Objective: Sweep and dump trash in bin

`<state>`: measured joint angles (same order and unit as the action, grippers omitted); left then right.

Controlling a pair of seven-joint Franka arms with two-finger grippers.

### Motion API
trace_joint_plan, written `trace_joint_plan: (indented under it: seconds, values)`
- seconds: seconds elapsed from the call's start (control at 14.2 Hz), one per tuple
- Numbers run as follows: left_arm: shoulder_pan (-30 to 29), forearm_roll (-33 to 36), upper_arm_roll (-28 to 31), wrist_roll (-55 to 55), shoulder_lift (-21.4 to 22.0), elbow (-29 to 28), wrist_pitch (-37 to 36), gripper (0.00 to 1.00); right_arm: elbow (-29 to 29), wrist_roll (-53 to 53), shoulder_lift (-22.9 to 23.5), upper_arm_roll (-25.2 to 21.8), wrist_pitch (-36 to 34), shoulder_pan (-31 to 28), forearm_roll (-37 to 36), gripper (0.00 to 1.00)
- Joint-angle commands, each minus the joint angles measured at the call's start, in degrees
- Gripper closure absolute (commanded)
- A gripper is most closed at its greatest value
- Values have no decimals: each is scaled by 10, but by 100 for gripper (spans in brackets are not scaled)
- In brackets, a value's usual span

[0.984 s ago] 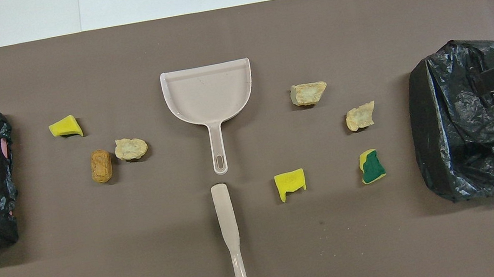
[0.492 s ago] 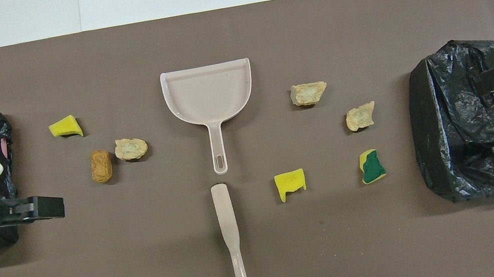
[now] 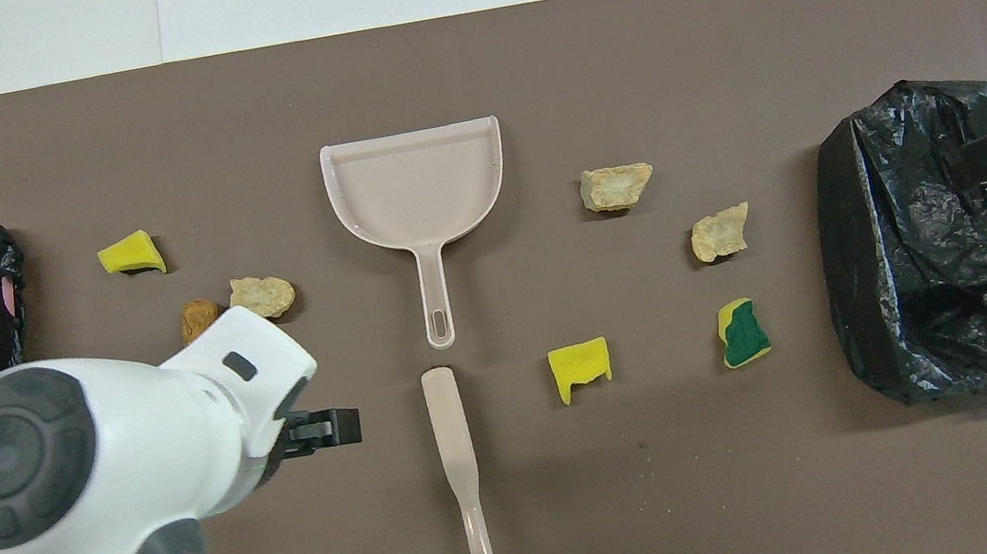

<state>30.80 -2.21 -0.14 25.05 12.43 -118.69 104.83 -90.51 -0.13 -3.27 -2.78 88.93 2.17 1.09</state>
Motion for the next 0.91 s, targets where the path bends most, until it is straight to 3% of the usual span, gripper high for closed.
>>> trace_joint_plan:
  seconds: [0.0,0.35,0.63,0.84]
  values:
    - [79,-3,11,75,19,-72,69,0,-5,11,-5,1,-6,-1,2,0]
    - [169,-3,11,176,-1,-185,198,0,-11,7,-12,-6,-9,-3,2,0]
    - [222,-3,11,259,-43,-200,246,0,-26,7,-3,1,-9,11,0,0]
    - [228,-3,11,265,-44,-204,255,0,-24,9,26,2,-2,35,0,0]
